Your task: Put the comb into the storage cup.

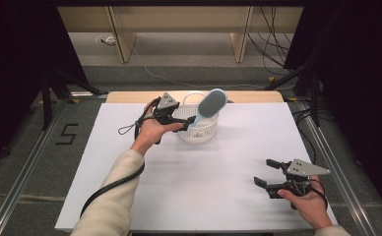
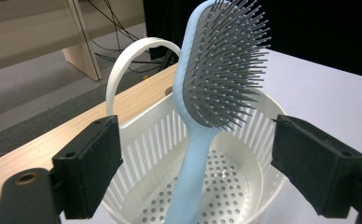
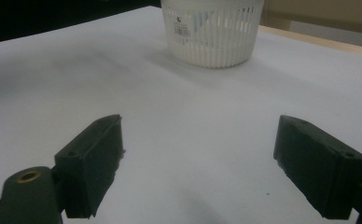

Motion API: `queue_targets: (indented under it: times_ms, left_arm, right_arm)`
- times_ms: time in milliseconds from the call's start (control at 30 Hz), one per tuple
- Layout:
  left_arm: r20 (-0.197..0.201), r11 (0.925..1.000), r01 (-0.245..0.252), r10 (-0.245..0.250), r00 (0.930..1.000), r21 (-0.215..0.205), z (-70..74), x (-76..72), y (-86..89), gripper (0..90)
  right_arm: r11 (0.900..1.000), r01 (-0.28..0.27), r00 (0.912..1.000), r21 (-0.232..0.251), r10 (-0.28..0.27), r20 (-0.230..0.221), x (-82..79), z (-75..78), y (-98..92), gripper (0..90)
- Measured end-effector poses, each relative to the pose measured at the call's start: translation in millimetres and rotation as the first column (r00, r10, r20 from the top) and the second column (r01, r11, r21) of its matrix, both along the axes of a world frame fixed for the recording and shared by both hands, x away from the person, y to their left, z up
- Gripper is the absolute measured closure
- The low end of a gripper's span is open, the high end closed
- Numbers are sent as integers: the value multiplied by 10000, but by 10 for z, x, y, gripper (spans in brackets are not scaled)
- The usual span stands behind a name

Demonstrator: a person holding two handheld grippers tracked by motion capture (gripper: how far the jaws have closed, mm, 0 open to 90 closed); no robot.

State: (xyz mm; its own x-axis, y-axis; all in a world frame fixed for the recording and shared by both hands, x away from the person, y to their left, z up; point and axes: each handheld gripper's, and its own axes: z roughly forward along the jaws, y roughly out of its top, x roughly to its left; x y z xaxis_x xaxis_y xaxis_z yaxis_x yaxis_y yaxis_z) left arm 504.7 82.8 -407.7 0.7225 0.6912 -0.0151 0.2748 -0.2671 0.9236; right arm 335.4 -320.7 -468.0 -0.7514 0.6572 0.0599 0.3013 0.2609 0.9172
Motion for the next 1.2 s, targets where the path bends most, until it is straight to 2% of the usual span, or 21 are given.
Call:
queue_targets:
  times_ms: [133, 200, 367, 467, 533, 633, 833, 967, 1200]
  left_arm:
    - [-288, 10000, 14, -15, 9996, -66, -8, -57, 42, 105]
    - [-272, 9999, -40, 43, 9996, 118, -15, -87, 69, 78]
    - [-390, 9999, -151, 154, 9991, 77, -34, -155, 157, 53]
    - [-190, 9995, -220, 224, 9996, 210, -47, -213, 208, 47]
    - [-215, 9996, -231, 234, 9995, 148, -58, -255, 249, 36]
    - [-270, 9993, -270, 277, 9993, 267, -90, -304, 297, 17]
    - [-431, 9991, -416, 420, 9982, 106, -145, -404, 401, 5]
    - [-558, 9995, -291, 296, 9980, 93, -180, -466, 458, 0]
    - [-643, 9993, -379, 378, 9972, -6, -200, -550, 574, 0]
  right_arm:
    - [10000, 4, 10000, 8, -4, 8, -1, 1, 0, 165]
    - [10000, 12, 10000, 10, -12, 7, -1, 2, 0, 165]
    - [10000, 26, 10000, -13, -26, 14, -1, 2, -2, 165]
    - [10000, 24, 10000, 1, -24, 5, 1, 0, 1, 165]
    - [10000, 20, 10000, 2, -20, 10, 1, 1, 2, 165]
    - [10000, 33, 10000, -9, -33, 16, 3, -2, 4, 165]
    - [10000, 32, 10000, -19, -32, 26, 3, -4, 7, 165]
    - [10000, 63, 10000, -24, -63, 10, 3, -4, 7, 165]
    - [10000, 83, 10000, -3, -83, -7, 0, 0, 3, 165]
